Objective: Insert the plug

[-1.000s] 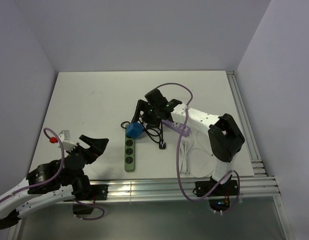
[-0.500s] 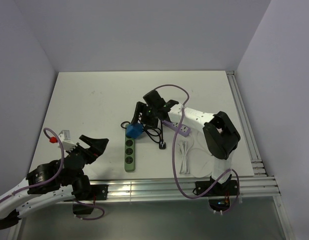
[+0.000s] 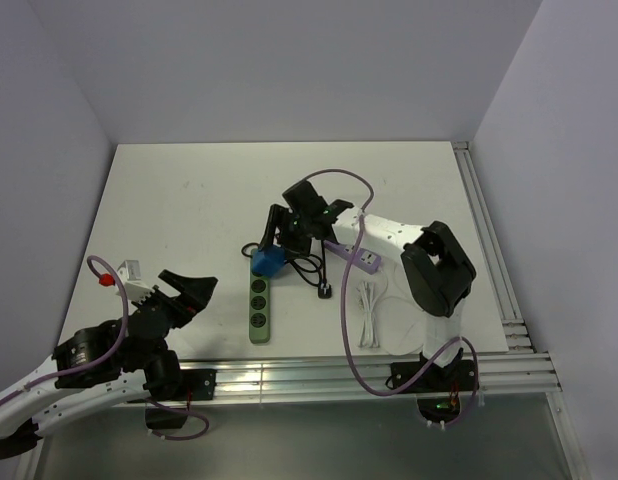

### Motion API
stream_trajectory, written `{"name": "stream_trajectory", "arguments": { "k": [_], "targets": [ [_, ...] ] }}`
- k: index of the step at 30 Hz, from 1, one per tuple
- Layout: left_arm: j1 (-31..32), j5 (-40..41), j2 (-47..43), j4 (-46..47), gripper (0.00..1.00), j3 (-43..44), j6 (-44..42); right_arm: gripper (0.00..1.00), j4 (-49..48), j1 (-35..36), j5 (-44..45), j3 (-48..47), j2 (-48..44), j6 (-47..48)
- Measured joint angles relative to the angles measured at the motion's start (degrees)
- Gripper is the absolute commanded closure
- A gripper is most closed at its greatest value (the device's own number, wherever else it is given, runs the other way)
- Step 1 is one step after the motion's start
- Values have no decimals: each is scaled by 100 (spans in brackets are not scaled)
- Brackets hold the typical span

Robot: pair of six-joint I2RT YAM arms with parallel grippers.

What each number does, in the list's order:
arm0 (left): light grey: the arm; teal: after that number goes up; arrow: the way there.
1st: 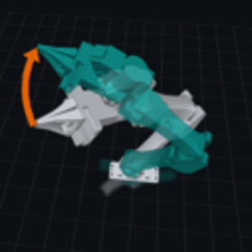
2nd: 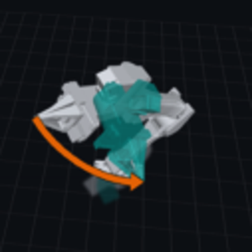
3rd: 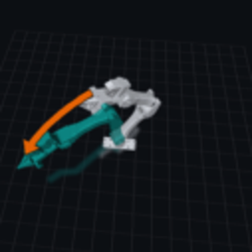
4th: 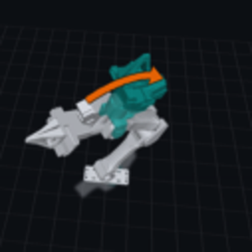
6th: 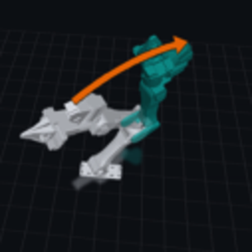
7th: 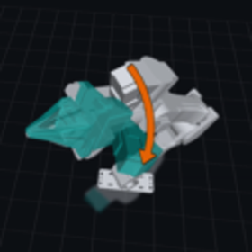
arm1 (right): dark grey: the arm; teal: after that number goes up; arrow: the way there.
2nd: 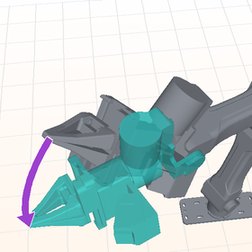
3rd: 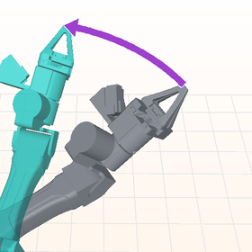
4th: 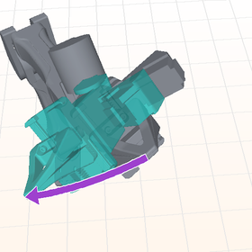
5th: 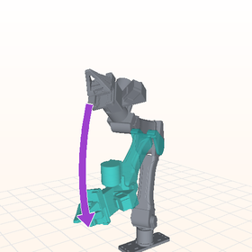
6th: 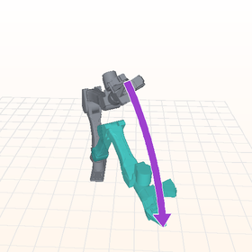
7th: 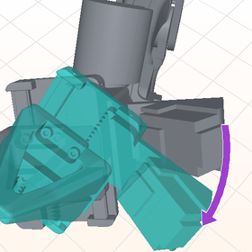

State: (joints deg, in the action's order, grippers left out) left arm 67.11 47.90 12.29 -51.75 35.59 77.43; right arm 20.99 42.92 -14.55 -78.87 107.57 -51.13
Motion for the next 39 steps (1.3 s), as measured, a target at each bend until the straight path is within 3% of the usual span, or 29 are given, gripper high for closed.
{"name": "stream_trajectory", "arguments": {
  "k": [4,9,13,14,19,21,39],
  "targets": [
    [0,0,-22,0,6,0,-4,28,42,33,0,-46,107,2],
    [0,0,-61,2,6,0,-28,51,216,66,59,-186,166,9],
    [0,0,-59,4,6,0,-35,57,514,127,201,-492,271,92],
    [0,0,-61,7,5,0,-39,66,636,146,254,-610,302,116],
    [0,-2,-61,17,5,0,-94,84,1294,310,614,-1349,546,284],
    [0,-2,-87,35,5,0,-140,99,1510,380,745,-1622,693,343],
    [0,-24,-313,136,6,-2,-243,100,2697,903,1963,-2844,1397,459]
  ]
}}
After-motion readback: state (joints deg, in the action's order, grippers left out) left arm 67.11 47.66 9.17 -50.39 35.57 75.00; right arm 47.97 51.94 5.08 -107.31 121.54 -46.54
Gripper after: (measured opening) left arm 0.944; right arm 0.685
